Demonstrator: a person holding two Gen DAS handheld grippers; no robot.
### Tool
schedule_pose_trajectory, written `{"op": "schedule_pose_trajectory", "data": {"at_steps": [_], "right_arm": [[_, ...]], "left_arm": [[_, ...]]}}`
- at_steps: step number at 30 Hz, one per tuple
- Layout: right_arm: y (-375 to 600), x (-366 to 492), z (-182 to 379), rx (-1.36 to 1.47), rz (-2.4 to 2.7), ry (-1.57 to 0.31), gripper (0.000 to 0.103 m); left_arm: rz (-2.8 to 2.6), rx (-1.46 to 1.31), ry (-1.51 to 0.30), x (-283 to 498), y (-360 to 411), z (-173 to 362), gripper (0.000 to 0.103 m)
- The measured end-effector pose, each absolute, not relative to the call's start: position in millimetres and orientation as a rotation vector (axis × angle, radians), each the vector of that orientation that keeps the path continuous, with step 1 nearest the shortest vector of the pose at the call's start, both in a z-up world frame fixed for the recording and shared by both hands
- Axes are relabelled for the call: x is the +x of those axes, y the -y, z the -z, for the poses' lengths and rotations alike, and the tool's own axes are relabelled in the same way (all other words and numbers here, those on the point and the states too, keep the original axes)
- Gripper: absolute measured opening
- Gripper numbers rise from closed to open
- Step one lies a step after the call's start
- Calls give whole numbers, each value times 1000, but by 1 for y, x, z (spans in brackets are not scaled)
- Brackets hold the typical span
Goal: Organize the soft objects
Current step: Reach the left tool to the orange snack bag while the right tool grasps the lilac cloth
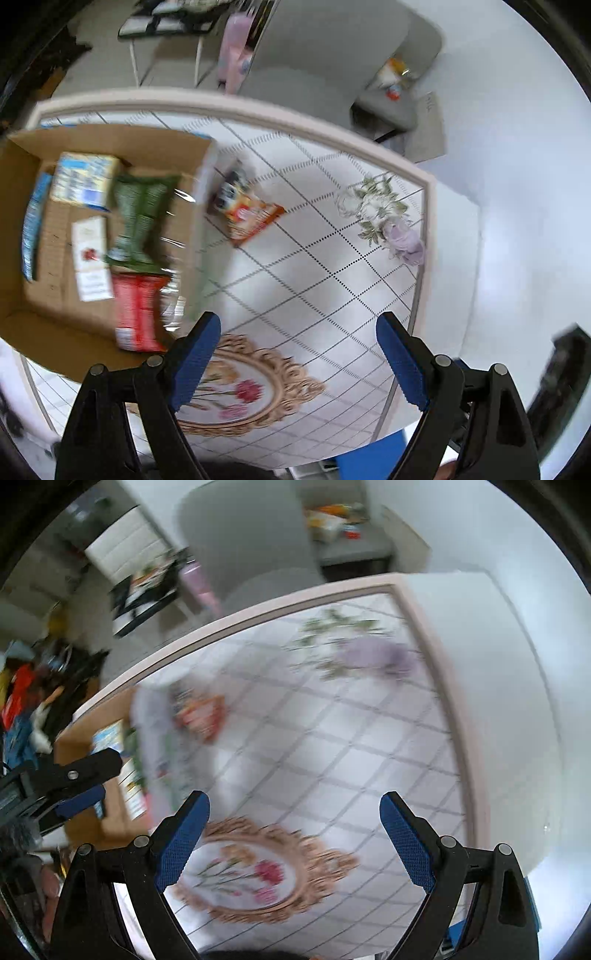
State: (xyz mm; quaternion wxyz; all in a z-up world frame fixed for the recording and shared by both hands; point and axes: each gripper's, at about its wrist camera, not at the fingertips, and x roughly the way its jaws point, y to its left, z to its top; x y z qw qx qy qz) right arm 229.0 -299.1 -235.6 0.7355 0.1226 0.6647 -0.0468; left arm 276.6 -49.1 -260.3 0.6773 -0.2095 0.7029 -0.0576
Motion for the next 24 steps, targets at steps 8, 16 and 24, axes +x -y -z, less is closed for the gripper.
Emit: {"op": "schedule_pose_trajectory", "data": {"at_steps": [8,16,24], "right_arm": [[371,278,287,240,111,-1536,95],[368,342,344,-33,-16,-1604,95],[345,384,399,-355,-154,-1616,95]], "left_arm": [[-75,-541,-1660,332,80,342,86],[-223,-557,-1722,355,77,393,86],[-288,-542,-1721,369,78,404,86]]}}
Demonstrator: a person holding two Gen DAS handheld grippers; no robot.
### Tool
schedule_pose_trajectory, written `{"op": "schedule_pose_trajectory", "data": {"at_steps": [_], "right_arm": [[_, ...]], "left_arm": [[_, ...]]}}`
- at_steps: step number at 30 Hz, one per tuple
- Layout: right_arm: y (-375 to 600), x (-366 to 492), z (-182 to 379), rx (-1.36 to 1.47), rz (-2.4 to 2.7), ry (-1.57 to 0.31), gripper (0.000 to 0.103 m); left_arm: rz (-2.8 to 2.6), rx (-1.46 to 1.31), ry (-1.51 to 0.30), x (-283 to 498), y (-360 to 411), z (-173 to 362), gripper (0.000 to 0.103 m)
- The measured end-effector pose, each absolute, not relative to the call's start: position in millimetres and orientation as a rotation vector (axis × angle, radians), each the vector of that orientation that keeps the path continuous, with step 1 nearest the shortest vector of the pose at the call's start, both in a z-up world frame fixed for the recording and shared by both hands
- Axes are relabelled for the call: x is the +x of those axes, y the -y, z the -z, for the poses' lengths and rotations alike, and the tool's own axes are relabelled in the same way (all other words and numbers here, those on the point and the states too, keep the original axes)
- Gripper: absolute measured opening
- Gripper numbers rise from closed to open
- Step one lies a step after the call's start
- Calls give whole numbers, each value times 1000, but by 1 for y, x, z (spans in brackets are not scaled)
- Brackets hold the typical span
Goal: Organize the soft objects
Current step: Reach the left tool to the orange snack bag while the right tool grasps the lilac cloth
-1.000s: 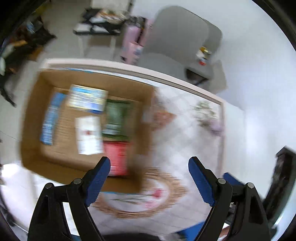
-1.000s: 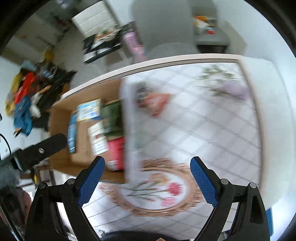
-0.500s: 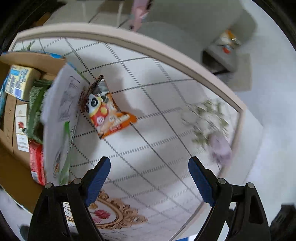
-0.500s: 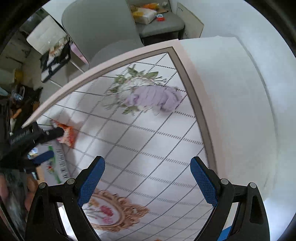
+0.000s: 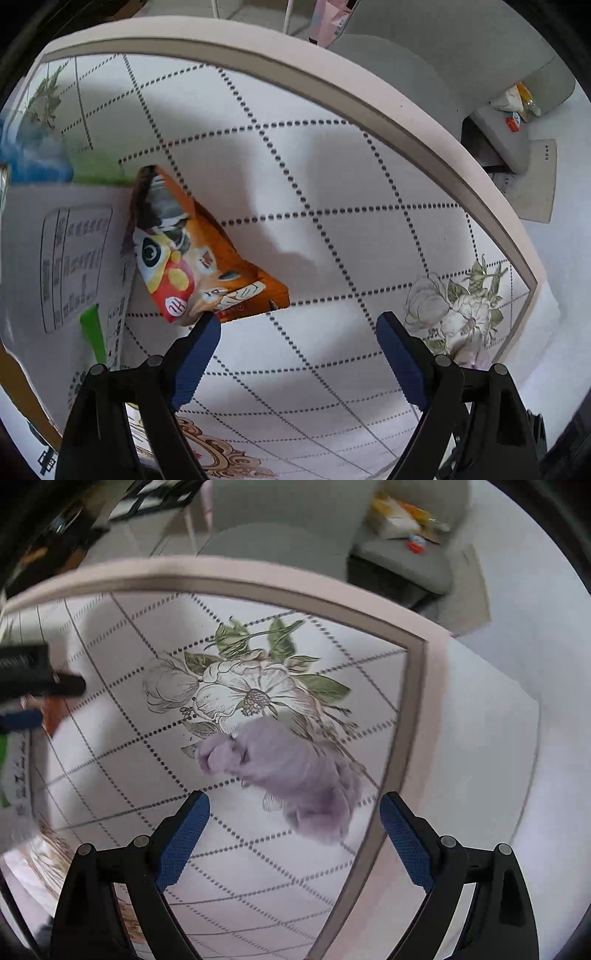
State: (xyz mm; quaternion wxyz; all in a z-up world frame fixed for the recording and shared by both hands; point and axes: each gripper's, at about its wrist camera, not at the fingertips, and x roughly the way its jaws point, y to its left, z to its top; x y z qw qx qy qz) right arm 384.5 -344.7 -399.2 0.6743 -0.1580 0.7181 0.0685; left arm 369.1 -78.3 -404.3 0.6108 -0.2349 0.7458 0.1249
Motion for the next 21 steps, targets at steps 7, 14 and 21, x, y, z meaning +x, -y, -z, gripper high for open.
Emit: {"op": "schedule_pose_trajectory", "data": {"at_steps": [7,14,21], "right_arm": [[346,405,434,-275,-231,-1697,94],[344,404,441,-237,-167,-1714,54],[354,401,436,-134,-169,-1761,50]], "left_arm": [[-254,-516,-1724,378,79,411,25],[-119,-369,-1706,359,101,391,19],[-121,-503,-1614,345,96,354,37]]}}
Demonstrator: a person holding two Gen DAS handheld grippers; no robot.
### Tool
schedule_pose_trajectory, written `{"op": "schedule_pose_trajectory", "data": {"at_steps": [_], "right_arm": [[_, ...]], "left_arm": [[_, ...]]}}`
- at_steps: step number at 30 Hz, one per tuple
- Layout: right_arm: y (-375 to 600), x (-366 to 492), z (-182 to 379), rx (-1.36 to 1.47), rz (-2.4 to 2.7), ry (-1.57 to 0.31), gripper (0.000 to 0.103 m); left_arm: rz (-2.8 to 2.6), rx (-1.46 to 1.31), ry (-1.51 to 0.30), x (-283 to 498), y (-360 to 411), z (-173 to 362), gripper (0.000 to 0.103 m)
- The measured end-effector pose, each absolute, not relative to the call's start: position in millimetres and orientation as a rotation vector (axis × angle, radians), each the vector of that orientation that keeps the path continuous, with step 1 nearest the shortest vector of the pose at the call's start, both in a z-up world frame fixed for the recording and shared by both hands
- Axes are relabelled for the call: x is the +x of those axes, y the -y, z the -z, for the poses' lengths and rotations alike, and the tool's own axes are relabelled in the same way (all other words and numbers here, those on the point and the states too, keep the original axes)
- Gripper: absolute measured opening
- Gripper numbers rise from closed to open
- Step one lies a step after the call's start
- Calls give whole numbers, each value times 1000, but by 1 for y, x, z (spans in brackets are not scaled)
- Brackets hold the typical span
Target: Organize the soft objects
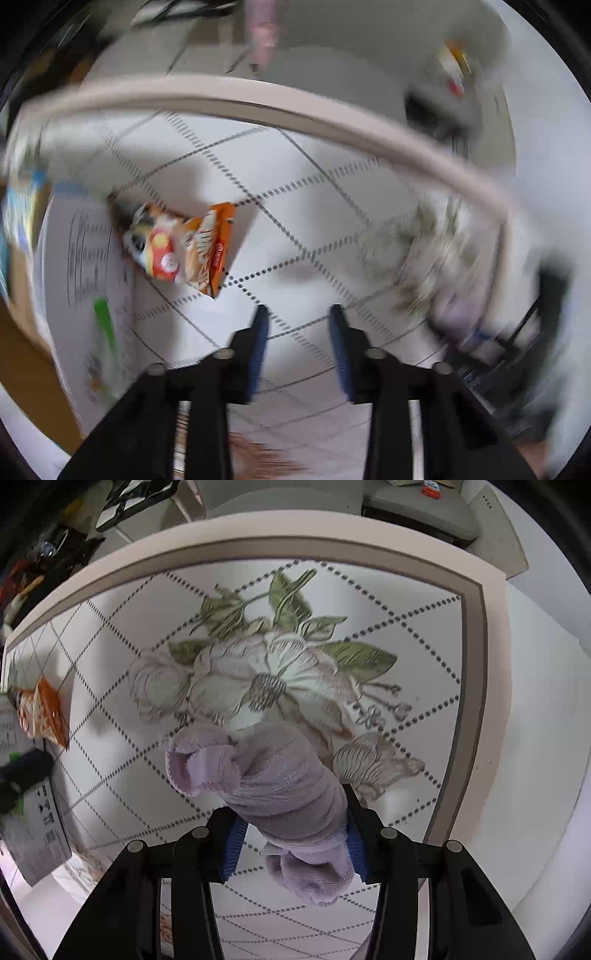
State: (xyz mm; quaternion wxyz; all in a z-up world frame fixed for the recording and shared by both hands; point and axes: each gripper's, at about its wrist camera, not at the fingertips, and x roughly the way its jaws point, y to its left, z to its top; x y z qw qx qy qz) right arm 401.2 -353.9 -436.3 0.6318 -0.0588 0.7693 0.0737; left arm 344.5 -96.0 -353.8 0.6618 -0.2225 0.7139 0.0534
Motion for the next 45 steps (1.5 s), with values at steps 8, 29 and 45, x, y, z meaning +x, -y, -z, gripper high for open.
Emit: {"op": "schedule_pose_trajectory", "data": {"at_steps": [8,29,45], "right_arm": [[345,397,431,-173,-169,-1759,50],[297,351,406,-236,-165,-1763,50],[328,302,385,-100,-140,-1749,50]], "left_arm": [[-388,-1012,-1607,332,31,389,58],[-379,-914,-1602,315,44,401,11],[-246,-881,-1572,301,64,371,21]]}}
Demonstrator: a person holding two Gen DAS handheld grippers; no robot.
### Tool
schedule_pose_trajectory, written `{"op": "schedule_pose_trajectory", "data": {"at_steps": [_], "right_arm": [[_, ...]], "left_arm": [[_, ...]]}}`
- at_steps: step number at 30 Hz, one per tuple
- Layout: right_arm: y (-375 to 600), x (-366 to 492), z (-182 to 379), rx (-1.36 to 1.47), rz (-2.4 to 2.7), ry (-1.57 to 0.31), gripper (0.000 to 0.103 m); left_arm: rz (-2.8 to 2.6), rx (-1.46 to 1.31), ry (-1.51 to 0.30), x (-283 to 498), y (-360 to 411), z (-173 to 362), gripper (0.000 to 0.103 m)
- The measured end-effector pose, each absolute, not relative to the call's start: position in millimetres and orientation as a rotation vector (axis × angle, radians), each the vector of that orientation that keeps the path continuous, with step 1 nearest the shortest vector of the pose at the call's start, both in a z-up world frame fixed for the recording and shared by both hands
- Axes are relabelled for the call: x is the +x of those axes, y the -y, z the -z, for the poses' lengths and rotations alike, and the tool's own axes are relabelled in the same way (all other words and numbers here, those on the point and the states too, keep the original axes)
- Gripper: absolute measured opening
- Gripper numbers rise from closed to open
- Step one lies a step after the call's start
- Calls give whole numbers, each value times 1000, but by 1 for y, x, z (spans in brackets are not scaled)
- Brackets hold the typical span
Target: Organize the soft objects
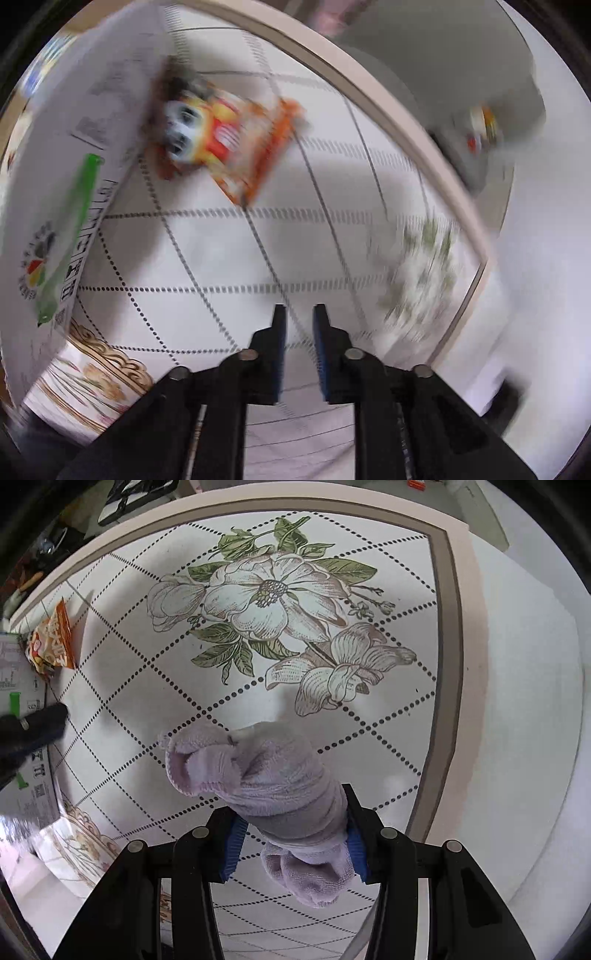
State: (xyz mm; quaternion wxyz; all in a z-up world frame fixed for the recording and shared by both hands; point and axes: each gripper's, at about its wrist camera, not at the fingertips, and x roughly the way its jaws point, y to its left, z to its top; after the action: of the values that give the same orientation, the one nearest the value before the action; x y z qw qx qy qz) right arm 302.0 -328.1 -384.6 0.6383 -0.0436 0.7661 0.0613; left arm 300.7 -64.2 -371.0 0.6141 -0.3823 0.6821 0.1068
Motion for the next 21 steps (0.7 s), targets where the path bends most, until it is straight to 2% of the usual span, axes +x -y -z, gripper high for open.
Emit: {"op": "schedule_pose_trajectory", "data": {"at_steps": [2,4,7,15,21], "right_arm": [[328,298,381,-94,-140,-1744,50],[330,297,379,-89,-145,-1742,50],[322,293,379,-83,-150,-1743,50],[288,308,370,-108,-171,-1727,50],[277,318,370,-111,-185,-1716,50]], "left_arm": [[-308,-989,-1541,305,41,372,31],[-393,-1104,-1495,306,17,375,49],[-485,-1200,-1454,301,0,383,57],[-623,-1315,-1534,289,-8,415,57],[-724,-1265,-1544,295,-10,411,57]]}}
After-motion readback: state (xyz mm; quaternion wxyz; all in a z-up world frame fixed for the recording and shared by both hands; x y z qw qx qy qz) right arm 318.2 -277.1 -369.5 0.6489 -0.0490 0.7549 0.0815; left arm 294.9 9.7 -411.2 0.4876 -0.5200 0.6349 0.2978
